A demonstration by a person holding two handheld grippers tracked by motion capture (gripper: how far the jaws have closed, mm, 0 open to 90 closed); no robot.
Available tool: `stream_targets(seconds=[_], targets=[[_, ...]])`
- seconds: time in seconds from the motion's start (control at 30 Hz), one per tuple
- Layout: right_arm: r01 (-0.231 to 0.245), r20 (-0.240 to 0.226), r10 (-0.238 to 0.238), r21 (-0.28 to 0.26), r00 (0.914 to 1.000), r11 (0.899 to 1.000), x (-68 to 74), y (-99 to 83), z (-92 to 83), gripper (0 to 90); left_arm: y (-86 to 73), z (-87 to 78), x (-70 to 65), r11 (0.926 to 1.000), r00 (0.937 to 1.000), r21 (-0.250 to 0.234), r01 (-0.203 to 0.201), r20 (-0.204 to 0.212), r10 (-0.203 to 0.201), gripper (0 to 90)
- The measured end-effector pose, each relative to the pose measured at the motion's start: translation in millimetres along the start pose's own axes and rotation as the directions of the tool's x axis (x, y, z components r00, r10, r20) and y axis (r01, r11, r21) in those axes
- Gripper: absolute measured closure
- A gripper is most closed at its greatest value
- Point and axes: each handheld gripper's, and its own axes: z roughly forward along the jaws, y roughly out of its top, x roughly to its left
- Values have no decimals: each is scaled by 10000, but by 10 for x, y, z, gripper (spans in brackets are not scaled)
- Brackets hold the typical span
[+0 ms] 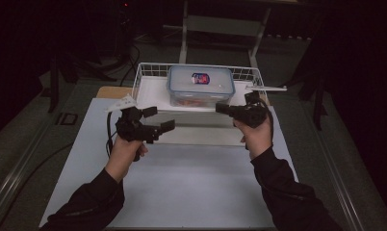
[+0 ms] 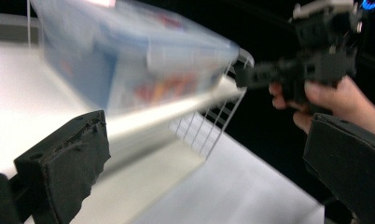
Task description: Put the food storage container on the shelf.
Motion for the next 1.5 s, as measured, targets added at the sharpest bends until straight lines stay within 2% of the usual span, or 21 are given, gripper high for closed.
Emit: stream_targets(seconds=[0.03,0.13,0.2,0.23,0.27,0.53,0.8,0.9,0.97,1.03,1.07,1.1,1.17,1.2,1.23,1.33,1.4,1.43,1.47,1.5], targets=[[0,0,0,0,10000,10000,0,0,0,899,-73,-8,-12,10000,10000,-72,-12,-39,12,0],[161,-16,-161,165,9999,9997,46,-27,153,899,-267,0,-51,9993,9994,263,-251,-245,258,0],[71,-23,-71,239,10000,9997,39,-40,289,899,-438,10,-90,9986,9982,345,-413,-416,427,0],[71,-23,-71,239,10000,9997,39,-40,289,899,-438,10,-90,9986,9982,345,-413,-416,427,0],[-29,-18,30,285,10000,9996,21,-47,363,899,-525,27,-101,9982,9984,446,-411,-375,428,0],[-313,-20,313,250,9995,9992,-16,-1,514,899,-632,47,-105,9975,9971,452,-548,-499,570,0],[-305,-17,305,228,9995,9993,-1,80,591,897,-675,75,-81,9972,9979,565,-480,-403,503,0],[-444,-64,445,159,9990,9989,-26,73,602,886,-672,66,-90,9968,9973,548,-576,-430,600,0],[-303,-149,306,203,9994,9993,-2,44,580,864,-666,52,-94,9965,9969,519,-651,-405,672,0],[300,-189,-296,220,9994,9993,103,-10,503,780,-661,33,-103,9968,9969,456,-656,-404,674,0],[480,-242,-476,164,9986,9987,139,-28,463,729,-658,21,-110,9972,9970,394,-640,-406,656,0],[480,-242,-476,164,9986,9987,139,-28,463,729,-652,9,-113,9967,9966,421,-689,-417,706,0],[863,-325,-860,79,9958,9962,213,-63,377,632,-632,-41,-137,9962,9967,440,-749,-294,762,0],[1138,-463,-1141,-91,9924,9935,250,-108,298,542,-626,-58,-145,9953,9958,470,-847,-308,862,0],[1144,-533,-1149,-126,9919,9934,255,-132,270,508,-626,-58,-145,9953,9958,470,-847,-308,862,0],[1205,-669,-1230,-405,9901,9919,265,-272,156,328,-638,-145,-190,9930,9934,315,-1139,-104,1143,0],[1491,-744,-1531,-567,9854,9872,245,-374,106,230,-669,-168,-208,9916,9922,344,-1243,73,1241,0],[1536,-797,-1577,-548,9843,9866,232,-414,93,206,-690,-171,-219,9905,9912,393,-1319,179,1313,0],[1497,-900,-1539,-519,9840,9874,208,-469,81,186,-743,-171,-241,9882,9883,425,-1473,473,1453,0],[1497,-900,-1539,-519,9840,9874,208,-469,81,186,-743,-171,-241,9882,9883,425,-1473,473,1453,0]])
